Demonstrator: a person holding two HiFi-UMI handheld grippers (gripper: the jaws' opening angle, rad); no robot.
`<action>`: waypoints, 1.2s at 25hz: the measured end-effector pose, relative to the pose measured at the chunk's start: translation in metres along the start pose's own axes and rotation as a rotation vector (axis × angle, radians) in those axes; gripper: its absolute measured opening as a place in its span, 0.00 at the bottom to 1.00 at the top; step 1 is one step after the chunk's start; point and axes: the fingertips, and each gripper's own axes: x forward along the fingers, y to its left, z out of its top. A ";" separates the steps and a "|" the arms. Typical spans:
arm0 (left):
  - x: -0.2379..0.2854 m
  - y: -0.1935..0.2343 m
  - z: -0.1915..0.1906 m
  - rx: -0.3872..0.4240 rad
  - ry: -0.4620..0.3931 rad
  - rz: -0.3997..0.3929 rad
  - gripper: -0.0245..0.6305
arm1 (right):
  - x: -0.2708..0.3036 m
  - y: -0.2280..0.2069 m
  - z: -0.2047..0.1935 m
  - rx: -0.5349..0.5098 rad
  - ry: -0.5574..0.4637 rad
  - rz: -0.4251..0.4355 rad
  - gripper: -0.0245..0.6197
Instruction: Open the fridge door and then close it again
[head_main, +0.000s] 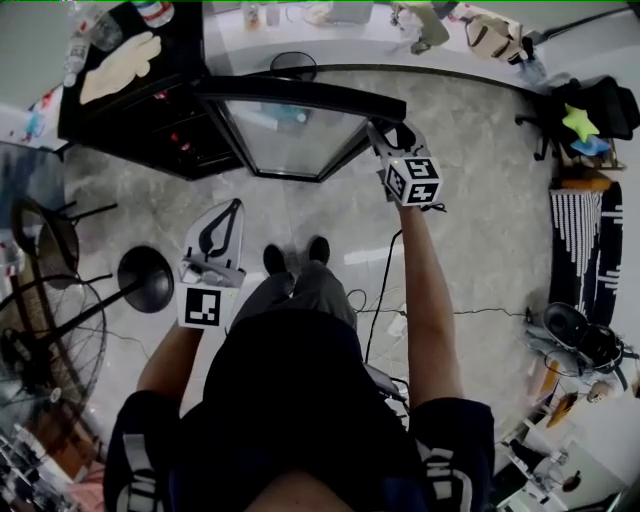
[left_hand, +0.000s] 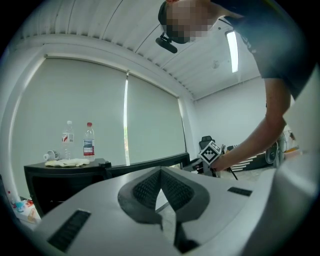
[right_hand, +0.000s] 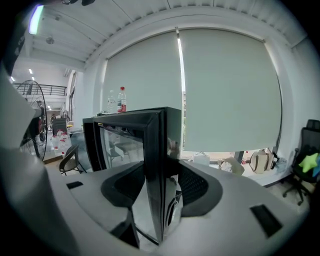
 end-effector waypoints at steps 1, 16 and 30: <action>0.003 0.001 0.001 0.000 -0.001 0.003 0.07 | 0.004 -0.003 0.002 -0.003 0.002 0.007 0.37; 0.078 0.003 0.007 0.020 0.045 0.115 0.07 | 0.085 -0.056 0.031 -0.028 -0.037 0.137 0.36; 0.110 0.009 0.003 0.033 0.099 0.176 0.07 | 0.153 -0.075 0.054 -0.050 -0.065 0.239 0.34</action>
